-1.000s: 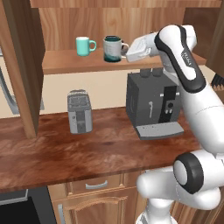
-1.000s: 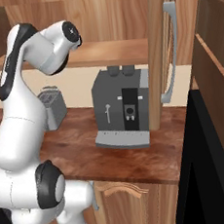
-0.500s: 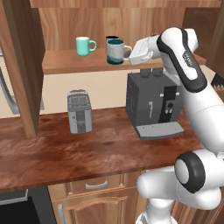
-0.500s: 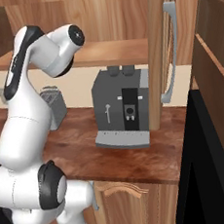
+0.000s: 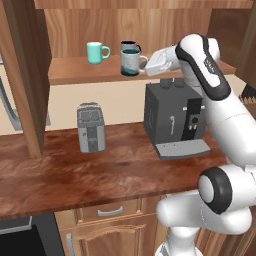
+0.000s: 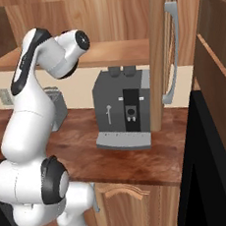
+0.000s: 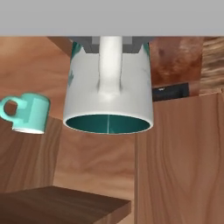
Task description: Pick the mug on the counter and place it in the cabinet with the handle facing the right, like the mugs already inside.
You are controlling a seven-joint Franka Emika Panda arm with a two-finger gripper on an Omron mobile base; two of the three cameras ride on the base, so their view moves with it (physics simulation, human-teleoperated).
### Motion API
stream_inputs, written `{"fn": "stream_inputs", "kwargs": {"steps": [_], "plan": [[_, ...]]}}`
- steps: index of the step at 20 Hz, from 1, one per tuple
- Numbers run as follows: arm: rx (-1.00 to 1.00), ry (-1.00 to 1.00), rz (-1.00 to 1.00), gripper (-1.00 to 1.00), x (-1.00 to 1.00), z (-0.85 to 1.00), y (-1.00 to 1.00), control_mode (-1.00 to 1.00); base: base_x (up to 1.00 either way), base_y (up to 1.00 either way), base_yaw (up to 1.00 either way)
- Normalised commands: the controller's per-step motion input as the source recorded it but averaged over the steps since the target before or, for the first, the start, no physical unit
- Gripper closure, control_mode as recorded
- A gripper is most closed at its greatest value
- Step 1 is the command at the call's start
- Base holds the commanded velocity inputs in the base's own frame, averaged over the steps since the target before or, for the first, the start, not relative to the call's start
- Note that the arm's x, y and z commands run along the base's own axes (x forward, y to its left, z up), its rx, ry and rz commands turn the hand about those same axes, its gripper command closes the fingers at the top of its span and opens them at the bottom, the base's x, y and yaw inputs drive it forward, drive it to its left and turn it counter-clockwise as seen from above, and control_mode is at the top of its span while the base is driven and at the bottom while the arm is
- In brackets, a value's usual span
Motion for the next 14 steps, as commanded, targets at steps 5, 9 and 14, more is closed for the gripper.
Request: {"fn": "stream_inputs", "kwargs": {"steps": [5, 9, 14], "plan": [[0.02, 0.00, 0.00, 1.00, 0.32, -0.19, 0.00, -1.00, 0.00, 0.00, 0.00], [0.00, 0.00, 0.00, 1.00, 0.31, -0.03, -0.04, -1.00, 0.00, 0.00, 0.00], [0.00, 0.00, 0.00, 1.00, 0.26, 0.00, -0.06, -1.00, 0.00, 0.00, 0.00]]}}
